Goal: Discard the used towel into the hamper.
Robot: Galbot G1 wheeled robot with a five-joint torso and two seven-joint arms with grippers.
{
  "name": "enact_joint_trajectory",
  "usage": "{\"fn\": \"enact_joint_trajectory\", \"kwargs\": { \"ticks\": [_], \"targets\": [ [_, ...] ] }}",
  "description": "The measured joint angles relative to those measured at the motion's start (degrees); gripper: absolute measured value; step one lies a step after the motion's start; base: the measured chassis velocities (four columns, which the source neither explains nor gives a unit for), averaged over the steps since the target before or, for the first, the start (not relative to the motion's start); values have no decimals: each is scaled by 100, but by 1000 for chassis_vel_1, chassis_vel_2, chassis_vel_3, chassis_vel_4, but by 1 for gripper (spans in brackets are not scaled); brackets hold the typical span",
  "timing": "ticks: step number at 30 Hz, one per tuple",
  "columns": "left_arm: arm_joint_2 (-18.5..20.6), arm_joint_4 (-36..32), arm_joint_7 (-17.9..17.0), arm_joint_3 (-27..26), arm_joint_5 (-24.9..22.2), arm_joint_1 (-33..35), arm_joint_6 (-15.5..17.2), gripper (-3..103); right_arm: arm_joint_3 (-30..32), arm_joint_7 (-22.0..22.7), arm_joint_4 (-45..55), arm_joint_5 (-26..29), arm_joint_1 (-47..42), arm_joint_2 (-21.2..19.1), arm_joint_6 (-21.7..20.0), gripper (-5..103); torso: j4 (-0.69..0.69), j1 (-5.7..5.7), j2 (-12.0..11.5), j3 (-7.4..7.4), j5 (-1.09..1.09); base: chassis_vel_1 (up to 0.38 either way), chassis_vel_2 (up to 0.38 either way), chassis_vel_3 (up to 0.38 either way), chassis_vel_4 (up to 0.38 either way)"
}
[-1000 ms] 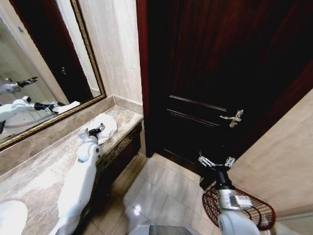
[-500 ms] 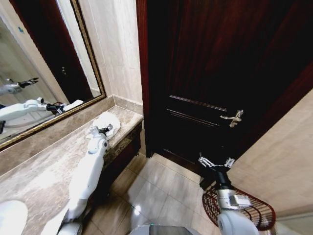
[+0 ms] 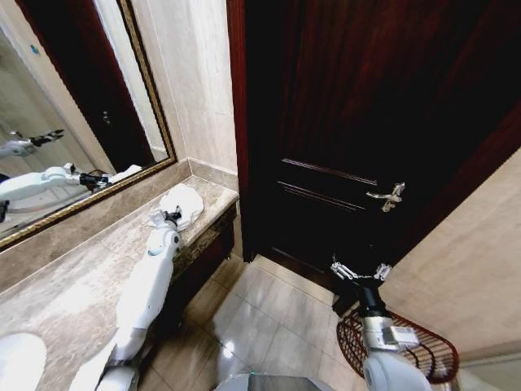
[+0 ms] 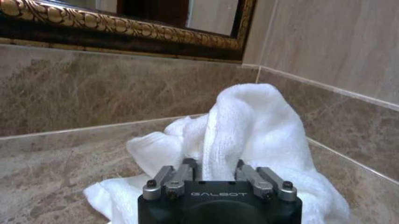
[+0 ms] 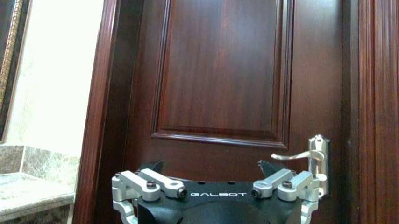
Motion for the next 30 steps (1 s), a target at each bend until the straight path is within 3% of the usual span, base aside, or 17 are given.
{"fn": "enact_joint_trajectory", "kwargs": {
  "ticks": [1,6,11,15,23,30],
  "targets": [
    [0,0,0,0,0,0,0,34,0,0,0,0,0,0,0,100,0,0,0,0,0,0,0,0,0],
    [51,-66,65,-54,0,34,-43,12,-20,0,-23,-34,-6,38,36,100,0,0,0,0,0,0,0,0,0],
    [65,-215,105,-138,-5,150,-43,5,-34,12,-69,-34,25,40,33,100,0,0,0,0,0,0,0,0,0],
    [69,-342,148,-200,-64,222,-74,5,-63,6,-73,-35,48,46,23,100,0,0,0,0,0,0,0,0,0],
    [76,-992,374,-474,-343,620,-472,5,-76,-32,-71,-36,67,51,22,100,0,0,0,0,0,0,0,0,0],
    [66,-2337,624,-737,-470,1411,-641,5,-121,-22,-74,-58,87,79,24,100,0,0,0,-1,2,0,0,0,0]
  ]
}}
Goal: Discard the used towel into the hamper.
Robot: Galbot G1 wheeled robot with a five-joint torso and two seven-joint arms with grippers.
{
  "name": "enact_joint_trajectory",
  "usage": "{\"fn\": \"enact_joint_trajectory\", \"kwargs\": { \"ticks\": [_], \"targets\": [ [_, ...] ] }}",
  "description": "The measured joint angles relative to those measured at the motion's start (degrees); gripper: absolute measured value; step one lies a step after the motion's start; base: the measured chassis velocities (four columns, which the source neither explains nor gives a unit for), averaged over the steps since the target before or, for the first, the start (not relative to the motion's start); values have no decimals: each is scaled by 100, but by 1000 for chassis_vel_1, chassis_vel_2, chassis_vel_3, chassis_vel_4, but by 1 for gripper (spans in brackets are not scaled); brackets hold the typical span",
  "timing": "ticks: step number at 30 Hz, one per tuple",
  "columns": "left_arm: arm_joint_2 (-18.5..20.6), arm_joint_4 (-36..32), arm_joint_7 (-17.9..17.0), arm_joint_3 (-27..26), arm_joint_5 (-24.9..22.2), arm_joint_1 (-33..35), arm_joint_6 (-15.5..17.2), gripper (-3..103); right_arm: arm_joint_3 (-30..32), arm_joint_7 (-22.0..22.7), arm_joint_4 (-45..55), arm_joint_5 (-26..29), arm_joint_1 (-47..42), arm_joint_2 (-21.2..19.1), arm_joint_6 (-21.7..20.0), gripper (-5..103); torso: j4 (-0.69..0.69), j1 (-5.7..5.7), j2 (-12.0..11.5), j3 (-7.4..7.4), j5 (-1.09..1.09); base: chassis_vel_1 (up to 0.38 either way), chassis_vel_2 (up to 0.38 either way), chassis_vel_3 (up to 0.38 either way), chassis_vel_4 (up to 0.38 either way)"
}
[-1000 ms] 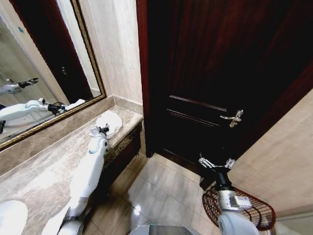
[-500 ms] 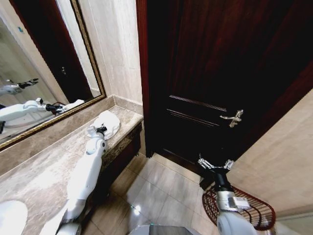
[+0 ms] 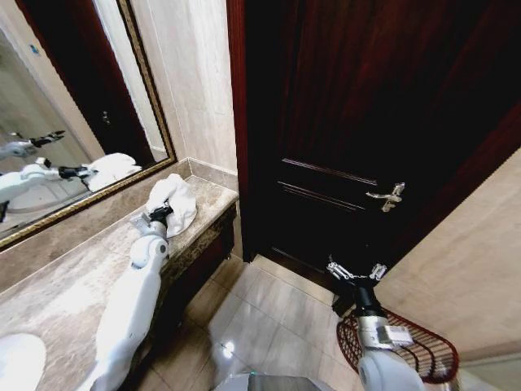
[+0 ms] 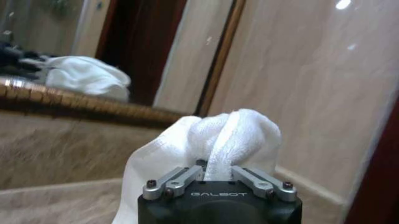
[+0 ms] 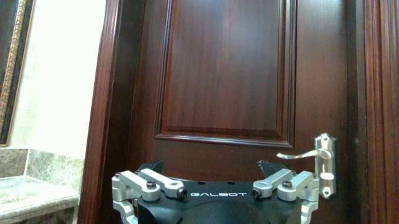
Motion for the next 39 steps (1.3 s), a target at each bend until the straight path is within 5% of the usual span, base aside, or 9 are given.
{"fn": "enact_joint_trajectory", "kwargs": {
  "ticks": [10,17,21,29,39],
  "targets": [
    [-287,-1689,152,-220,-35,1234,-19,5,-13,3,41,9,0,-2,34,100,0,0,0,0,-2,0,0,0,0],
    [-613,-2966,998,-526,43,2223,-31,5,-5,3,84,46,-7,-13,71,100,0,0,1,-1,0,0,0,0,0],
    [-833,-3391,1144,-566,236,2682,-121,5,-3,4,84,66,-26,-17,105,100,0,0,1,0,-1,0,0,0,0],
    [-1361,-3634,1232,-342,1058,3499,-330,5,4,14,83,108,38,18,133,100,0,-1,1,0,-1,0,0,0,0],
    [-1577,-3625,1214,-298,1565,3975,-563,5,38,111,38,238,38,23,247,100,0,1,1,0,-1,0,0,0,0]
  ]
}}
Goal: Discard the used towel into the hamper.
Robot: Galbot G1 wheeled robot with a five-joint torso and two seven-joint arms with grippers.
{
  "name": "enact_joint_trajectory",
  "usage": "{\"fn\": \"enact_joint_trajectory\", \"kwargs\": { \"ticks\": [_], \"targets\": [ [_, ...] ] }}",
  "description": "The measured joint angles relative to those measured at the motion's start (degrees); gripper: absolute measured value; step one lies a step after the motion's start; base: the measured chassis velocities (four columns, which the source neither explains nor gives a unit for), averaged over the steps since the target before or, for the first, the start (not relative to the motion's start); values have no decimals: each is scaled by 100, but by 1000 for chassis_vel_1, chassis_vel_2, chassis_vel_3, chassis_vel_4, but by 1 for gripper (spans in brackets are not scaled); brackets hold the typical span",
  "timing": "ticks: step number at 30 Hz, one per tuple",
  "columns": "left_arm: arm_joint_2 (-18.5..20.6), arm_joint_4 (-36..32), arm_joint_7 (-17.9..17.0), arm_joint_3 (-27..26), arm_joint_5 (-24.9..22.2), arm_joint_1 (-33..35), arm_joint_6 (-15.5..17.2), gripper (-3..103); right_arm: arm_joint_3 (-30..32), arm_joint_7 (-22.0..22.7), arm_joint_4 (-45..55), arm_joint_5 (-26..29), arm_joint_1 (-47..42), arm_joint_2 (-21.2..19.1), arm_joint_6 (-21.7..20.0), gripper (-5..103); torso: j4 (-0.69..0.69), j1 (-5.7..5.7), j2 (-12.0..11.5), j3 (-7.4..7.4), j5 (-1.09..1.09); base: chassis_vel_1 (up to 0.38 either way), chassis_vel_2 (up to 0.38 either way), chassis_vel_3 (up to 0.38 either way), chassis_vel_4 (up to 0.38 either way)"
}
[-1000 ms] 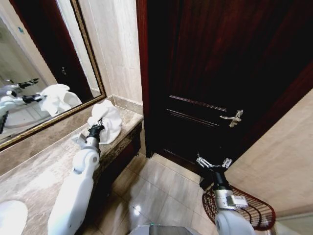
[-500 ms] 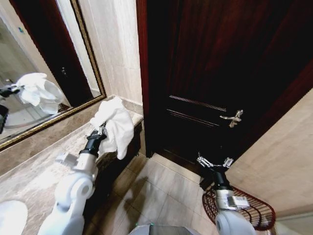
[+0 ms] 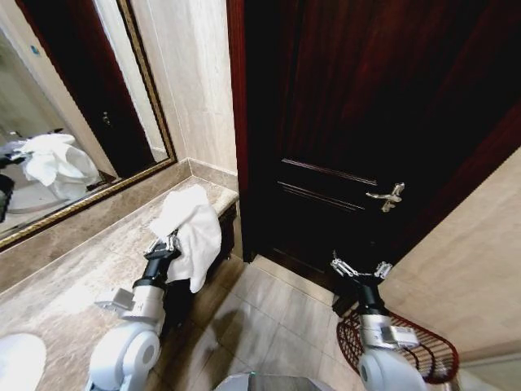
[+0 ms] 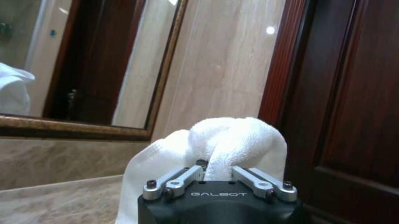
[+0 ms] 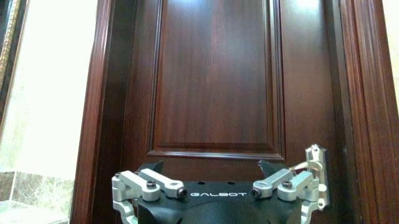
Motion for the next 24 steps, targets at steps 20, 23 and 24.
{"fn": "enact_joint_trajectory", "kwargs": {
  "ticks": [20,23,24],
  "targets": [
    [-234,232,237,186,1027,48,-442,5,7,0,-137,113,166,6,365,100,0,0,0,0,0,0,0,0,0],
    [-221,249,242,187,1027,44,-452,5,-2,0,-177,90,145,32,408,100,0,0,0,0,0,0,0,0,0],
    [-222,259,245,194,1027,40,-453,5,-7,0,-204,74,134,47,436,100,0,0,0,0,0,0,0,0,0]
  ]
}}
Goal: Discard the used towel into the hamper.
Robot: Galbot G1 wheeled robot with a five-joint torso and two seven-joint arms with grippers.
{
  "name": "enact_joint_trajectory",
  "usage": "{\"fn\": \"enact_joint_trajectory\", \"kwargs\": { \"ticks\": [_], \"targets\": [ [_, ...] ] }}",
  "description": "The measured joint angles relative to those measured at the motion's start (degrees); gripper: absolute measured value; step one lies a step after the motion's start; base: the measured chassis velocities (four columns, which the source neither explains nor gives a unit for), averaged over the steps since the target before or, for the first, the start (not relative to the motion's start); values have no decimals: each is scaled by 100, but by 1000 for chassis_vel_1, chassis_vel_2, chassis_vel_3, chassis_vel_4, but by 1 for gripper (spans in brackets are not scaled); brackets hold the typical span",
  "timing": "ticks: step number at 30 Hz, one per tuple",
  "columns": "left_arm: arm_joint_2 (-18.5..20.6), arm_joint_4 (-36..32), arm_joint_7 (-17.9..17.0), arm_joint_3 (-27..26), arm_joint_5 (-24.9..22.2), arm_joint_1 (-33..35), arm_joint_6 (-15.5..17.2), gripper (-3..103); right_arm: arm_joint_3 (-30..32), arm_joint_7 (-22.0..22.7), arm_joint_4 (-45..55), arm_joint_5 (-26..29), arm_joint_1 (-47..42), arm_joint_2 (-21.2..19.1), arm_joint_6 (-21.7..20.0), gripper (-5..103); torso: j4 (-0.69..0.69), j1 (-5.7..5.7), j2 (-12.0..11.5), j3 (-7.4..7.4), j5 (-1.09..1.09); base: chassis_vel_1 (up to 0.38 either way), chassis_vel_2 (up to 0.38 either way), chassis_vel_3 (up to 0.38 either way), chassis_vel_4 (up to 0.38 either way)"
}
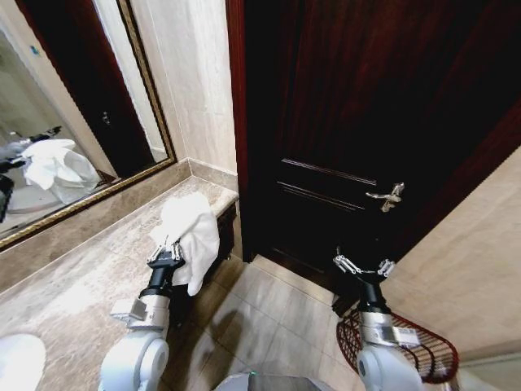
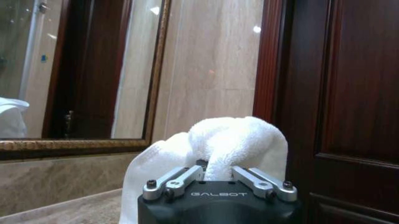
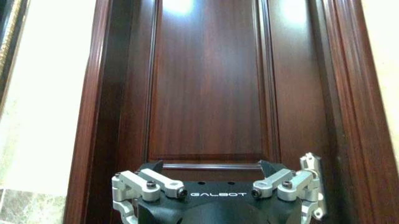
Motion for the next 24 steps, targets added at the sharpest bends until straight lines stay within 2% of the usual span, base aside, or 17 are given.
{"fn": "enact_joint_trajectory", "kwargs": {
  "ticks": [11,24],
  "targets": [
    [-2,27,-7,38,-89,-57,-1,5,-39,-27,-27,-54,-9,15,123,100,0,0,0,0,0,-42,-41,-45,-59],
    [-8,79,37,116,-94,-85,-21,5,-28,227,185,-66,-88,-27,-69,100,0,0,-1,0,0,-103,-98,-99,-103]
  ]
}}
